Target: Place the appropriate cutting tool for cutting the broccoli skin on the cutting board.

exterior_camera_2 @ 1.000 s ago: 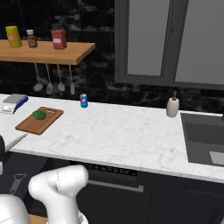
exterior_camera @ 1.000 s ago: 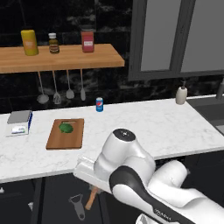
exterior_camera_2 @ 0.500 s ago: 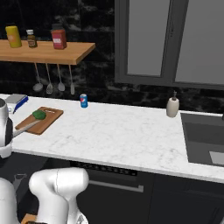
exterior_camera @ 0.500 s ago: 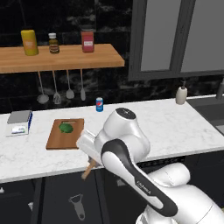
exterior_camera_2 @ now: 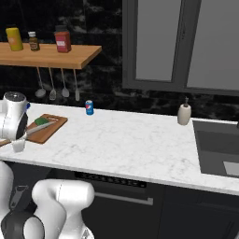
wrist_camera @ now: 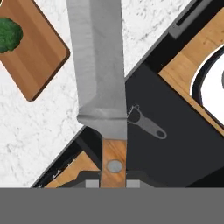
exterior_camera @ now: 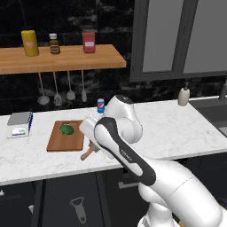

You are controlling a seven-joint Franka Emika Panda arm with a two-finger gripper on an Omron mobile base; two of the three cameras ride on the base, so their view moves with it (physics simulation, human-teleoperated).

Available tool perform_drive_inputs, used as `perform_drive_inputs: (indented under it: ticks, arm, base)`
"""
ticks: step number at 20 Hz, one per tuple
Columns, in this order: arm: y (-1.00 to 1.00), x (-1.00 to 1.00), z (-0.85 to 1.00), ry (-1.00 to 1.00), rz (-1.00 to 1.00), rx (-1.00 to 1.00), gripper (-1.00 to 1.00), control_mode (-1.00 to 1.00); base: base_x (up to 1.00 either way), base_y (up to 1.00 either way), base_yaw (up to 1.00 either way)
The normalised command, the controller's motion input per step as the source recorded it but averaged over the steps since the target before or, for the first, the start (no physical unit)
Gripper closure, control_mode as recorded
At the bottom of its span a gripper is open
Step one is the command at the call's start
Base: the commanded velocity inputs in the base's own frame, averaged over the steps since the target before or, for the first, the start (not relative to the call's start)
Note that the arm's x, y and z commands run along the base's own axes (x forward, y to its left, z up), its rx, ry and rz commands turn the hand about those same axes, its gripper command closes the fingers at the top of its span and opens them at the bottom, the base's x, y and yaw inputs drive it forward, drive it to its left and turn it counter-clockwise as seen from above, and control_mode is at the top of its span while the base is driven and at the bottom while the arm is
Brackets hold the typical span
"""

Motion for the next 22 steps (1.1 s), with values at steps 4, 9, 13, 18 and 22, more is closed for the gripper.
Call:
perform_drive_inputs:
  ticks: [4,9,13,18,22]
  arm:
    - [-0.14,0.45,-0.04,0.02,-0.01,0.04,1.0,-1.0]
    - [-0.02,0.41,-0.13,0.02,-0.06,0.0,1.0,-1.0]
    - [0.0,0.64,-0.21,0.03,-0.04,-0.02,1.0,-1.0]
    - [0.0,0.63,-0.21,0.01,0.0,-0.02,1.0,-1.0]
    - [0.04,0.4,-0.28,0.05,0.0,-0.03,1.0,-1.0]
  base:
    - [0.0,0.0,0.0]
    - [0.0,0.0,0.0]
    - [0.0,0.0,0.0]
    - [0.0,0.0,0.0]
    - [0.0,0.0,0.0]
